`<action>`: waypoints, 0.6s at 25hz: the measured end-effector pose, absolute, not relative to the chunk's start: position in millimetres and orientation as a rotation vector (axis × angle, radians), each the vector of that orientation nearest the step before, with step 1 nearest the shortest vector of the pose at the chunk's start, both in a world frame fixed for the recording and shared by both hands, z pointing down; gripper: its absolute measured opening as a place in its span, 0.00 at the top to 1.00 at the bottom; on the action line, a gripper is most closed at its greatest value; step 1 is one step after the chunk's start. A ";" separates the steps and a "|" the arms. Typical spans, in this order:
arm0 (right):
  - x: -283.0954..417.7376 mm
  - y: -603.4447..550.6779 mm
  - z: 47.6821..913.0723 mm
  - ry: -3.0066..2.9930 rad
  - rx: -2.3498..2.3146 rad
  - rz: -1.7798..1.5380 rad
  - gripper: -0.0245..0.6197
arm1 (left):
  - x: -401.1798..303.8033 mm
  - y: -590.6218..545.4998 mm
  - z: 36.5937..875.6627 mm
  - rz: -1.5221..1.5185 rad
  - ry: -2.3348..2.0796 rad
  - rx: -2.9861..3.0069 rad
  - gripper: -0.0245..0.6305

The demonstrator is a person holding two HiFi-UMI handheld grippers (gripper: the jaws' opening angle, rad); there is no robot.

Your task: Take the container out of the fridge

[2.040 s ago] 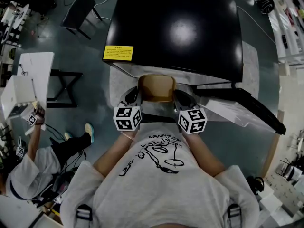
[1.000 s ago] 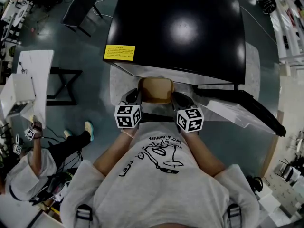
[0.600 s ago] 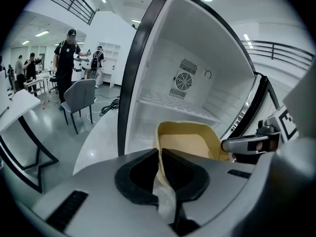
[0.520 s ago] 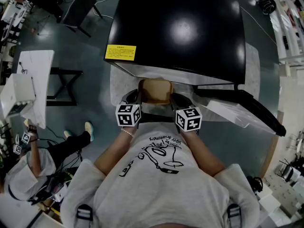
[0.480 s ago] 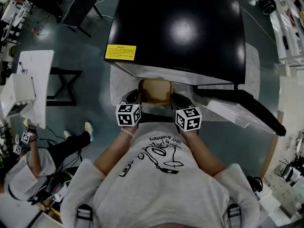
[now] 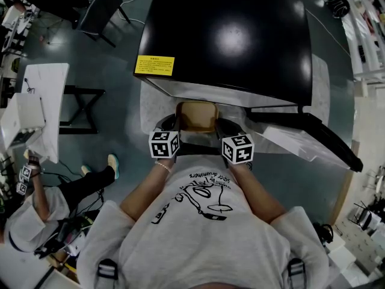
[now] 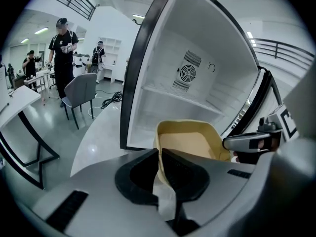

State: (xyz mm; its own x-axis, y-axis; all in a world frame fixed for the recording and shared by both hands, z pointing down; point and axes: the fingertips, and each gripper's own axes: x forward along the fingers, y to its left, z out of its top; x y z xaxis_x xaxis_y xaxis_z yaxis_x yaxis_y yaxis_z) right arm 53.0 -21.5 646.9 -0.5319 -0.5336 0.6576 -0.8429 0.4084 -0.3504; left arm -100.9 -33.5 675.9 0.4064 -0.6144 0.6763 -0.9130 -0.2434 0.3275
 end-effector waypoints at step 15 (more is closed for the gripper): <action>51.3 -12.6 676.8 -2.178 1.130 0.968 0.89 | -103.1 -23.6 701.4 0.594 -1.250 1.936 0.91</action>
State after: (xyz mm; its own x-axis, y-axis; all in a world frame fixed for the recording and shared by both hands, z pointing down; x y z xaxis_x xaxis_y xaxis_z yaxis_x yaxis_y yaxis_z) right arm 51.3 -12.6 676.8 -0.5314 -0.4863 0.6936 -0.8408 0.4029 -0.3617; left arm -103.1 -23.6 701.4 0.4168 -0.5645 0.7125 -0.9089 -0.2483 0.3350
